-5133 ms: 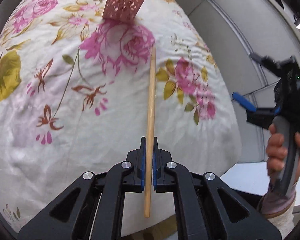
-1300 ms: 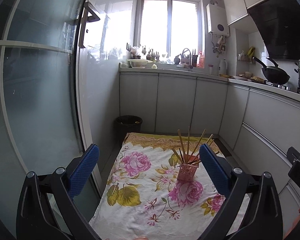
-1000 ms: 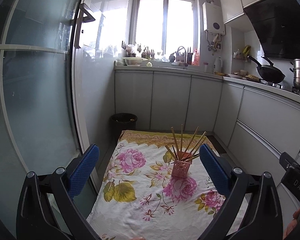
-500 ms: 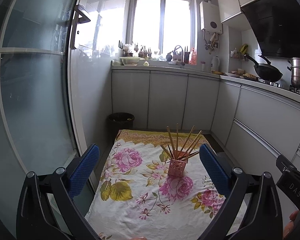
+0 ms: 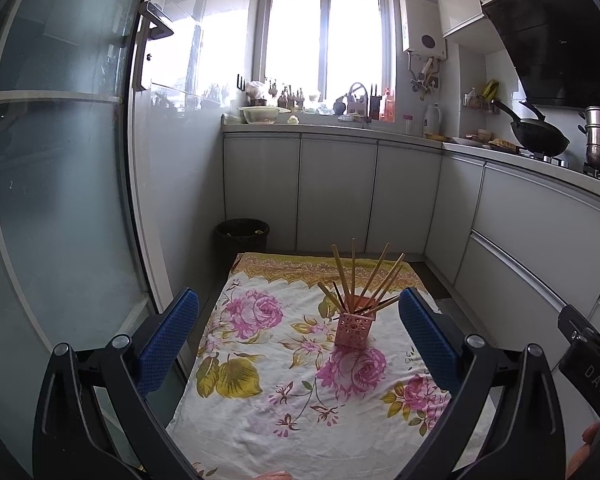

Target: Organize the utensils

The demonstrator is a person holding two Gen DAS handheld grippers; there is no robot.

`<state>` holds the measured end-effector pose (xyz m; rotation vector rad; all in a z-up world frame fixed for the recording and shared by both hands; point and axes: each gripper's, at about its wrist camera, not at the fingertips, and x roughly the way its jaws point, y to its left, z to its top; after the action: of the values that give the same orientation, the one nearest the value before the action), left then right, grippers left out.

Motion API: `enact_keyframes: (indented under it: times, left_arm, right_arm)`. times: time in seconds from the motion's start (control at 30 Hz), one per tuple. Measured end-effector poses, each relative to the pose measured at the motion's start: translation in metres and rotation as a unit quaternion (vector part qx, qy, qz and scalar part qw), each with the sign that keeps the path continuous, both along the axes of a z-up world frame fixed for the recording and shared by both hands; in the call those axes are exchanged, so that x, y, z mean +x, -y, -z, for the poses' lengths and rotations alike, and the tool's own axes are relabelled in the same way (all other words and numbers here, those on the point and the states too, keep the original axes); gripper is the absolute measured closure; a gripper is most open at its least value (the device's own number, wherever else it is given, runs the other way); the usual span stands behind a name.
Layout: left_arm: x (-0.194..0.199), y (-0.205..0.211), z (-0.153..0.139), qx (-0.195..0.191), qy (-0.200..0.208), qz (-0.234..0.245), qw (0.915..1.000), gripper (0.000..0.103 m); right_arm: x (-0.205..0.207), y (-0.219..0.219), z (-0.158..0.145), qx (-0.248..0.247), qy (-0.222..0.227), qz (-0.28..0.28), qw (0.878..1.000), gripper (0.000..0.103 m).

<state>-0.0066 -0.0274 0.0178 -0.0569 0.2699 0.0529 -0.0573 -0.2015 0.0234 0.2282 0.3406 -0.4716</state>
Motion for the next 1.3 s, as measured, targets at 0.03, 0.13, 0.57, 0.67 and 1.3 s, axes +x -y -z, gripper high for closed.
enact_keyframes:
  times: [0.03, 0.13, 0.57, 0.67, 1.3]
  left_arm:
    - [0.0, 0.0, 0.0, 0.0, 0.0, 0.0, 1.0, 0.007]
    - [0.0, 0.0, 0.0, 0.0, 0.001, 0.001, 1.0, 0.007]
    - [-0.004, 0.0, 0.0, -0.002, 0.0, 0.007, 1.0, 0.007]
    - [-0.006, 0.0, -0.001, -0.001, 0.003, 0.008, 1.0, 0.007]
    - [-0.01, 0.001, -0.003, 0.01, 0.014, 0.011, 0.9998, 0.007]
  right_arm:
    - [0.0, 0.0, 0.0, 0.001, -0.001, -0.001, 1.0, 0.006]
    - [0.001, 0.0, 0.0, 0.002, -0.002, -0.005, 1.0, 0.006]
    - [0.004, -0.001, 0.002, -0.007, -0.012, 0.004, 1.0, 0.006]
    - [0.005, 0.0, 0.003, -0.008, -0.014, 0.006, 1.0, 0.006]
    - [0.006, 0.003, 0.006, 0.003, -0.019, -0.005, 1.0, 0.006]
